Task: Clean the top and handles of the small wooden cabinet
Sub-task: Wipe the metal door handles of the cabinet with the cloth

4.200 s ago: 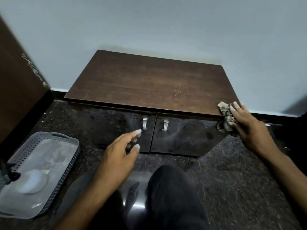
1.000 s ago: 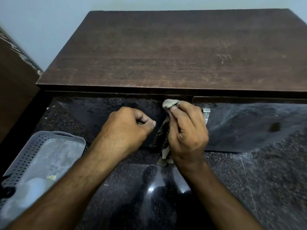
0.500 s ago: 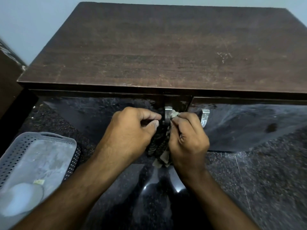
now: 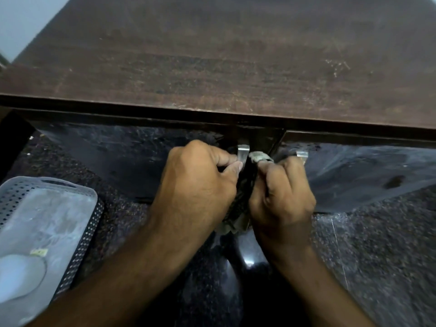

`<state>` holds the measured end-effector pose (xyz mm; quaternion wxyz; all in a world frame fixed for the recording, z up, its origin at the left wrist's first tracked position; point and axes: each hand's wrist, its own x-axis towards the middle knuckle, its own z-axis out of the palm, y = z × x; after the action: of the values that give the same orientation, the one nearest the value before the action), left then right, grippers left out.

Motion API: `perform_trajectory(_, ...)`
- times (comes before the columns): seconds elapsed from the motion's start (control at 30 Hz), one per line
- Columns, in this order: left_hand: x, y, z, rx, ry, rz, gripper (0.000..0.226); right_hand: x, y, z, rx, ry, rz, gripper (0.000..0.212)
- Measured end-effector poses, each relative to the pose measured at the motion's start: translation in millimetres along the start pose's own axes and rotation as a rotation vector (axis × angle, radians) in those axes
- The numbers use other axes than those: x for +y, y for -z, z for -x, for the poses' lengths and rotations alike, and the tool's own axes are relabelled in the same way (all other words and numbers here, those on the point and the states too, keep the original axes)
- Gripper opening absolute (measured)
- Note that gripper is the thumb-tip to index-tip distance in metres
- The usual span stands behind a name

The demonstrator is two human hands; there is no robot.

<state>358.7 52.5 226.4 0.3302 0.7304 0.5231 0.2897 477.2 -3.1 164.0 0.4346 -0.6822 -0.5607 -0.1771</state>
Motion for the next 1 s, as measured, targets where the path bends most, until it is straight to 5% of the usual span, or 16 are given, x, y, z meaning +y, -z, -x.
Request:
perform_trajectory(0.23, -6, 1, -1, -0.021, 0.047, 0.040, 0.003, -10, 9, -31, 0.254, 0.068, -0.089, 0.021)
perform_trajectory(0.47, -9, 9, -5, -0.047, 0.123, 0.063, 0.004, -8, 11, -13, 0.026, -0.041, -0.091, 0.008)
perform_trajectory(0.67, -8, 6, -4, -0.014, 0.128, 0.038, 0.017, -29, 2, -17, -0.107, 0.029, -0.206, 0.020)
perform_trajectory(0.8, -7, 10, -2, -0.012, 0.154, 0.040, 0.012, -18, 7, -15, -0.051, -0.032, -0.176, 0.015)
perform_trajectory(1.0, -9, 28, 2, 0.070, 0.191, -0.078, 0.013, -33, -7, -14, -0.215, 0.161, -0.173, 0.025)
